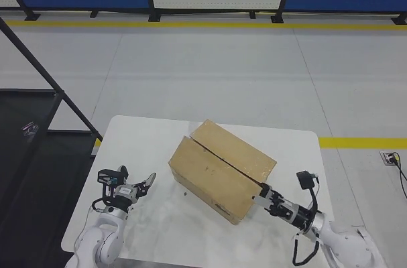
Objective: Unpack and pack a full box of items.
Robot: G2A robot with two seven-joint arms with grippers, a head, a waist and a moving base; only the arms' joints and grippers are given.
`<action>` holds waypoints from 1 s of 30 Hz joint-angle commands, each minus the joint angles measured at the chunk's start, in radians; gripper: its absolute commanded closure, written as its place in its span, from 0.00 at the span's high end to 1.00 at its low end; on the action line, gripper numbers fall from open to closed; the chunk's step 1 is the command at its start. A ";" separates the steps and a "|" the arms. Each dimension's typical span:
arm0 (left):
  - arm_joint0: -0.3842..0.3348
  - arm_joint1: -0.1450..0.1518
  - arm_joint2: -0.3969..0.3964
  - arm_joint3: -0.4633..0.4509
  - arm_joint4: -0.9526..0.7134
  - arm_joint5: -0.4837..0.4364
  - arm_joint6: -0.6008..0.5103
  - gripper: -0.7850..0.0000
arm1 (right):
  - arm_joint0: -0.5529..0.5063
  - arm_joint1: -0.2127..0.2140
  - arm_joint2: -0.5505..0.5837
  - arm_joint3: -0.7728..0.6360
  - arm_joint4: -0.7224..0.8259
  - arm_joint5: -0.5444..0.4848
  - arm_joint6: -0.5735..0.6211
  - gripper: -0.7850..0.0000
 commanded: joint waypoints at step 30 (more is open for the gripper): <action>0.000 0.000 0.000 0.000 0.000 0.000 0.000 1.00 | -0.339 -0.016 -0.058 -0.308 -1.131 0.176 -0.567 1.00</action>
